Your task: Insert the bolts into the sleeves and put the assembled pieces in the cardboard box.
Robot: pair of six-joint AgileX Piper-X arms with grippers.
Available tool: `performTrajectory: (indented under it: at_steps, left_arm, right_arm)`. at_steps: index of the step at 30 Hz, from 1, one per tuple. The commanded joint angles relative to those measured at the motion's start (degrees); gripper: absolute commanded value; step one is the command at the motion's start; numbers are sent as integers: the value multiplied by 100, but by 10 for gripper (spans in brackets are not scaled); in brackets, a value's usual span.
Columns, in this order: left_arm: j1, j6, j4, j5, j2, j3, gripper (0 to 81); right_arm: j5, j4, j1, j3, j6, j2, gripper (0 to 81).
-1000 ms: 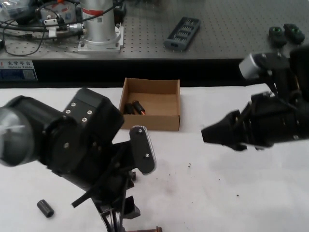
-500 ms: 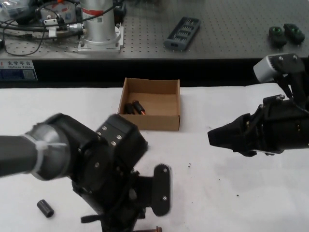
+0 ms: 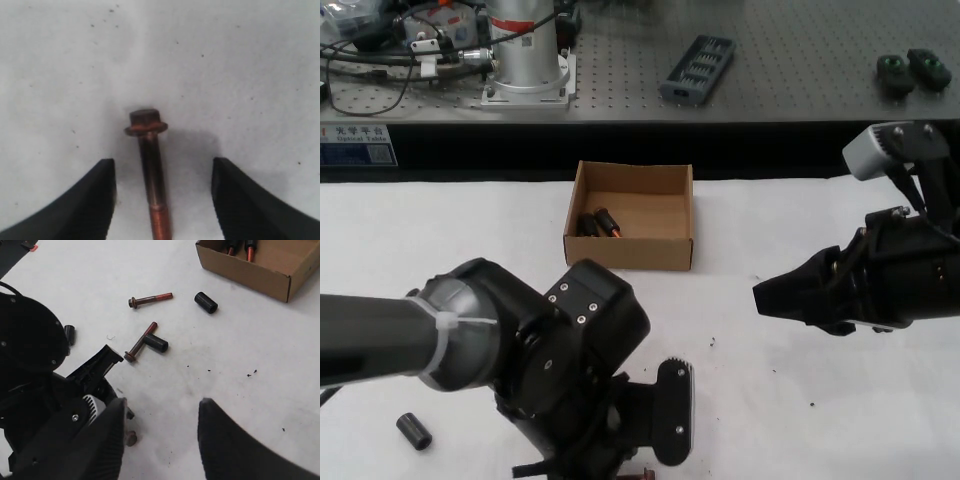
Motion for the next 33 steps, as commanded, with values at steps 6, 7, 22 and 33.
performTrajectory:
  at_steps: [6, 7, 22, 33]
  left_arm:
    - [-17, -321, -186, -78, 77, -188, 399]
    - [-17, -397, -186, -78, 122, -190, 399]
    - [-17, -644, 199, 100, 407, -307, 382]
    - [-17, -1250, 196, 99, 407, -506, 0]
  right_arm:
    - [-89, 26, -24, -6, -2, -72, 346]
    - [-102, 23, -24, -6, -2, -72, 346]
    - [-409, 73, -24, -6, -2, -72, 226]
    - [-443, 73, -24, -6, -2, -72, 221]
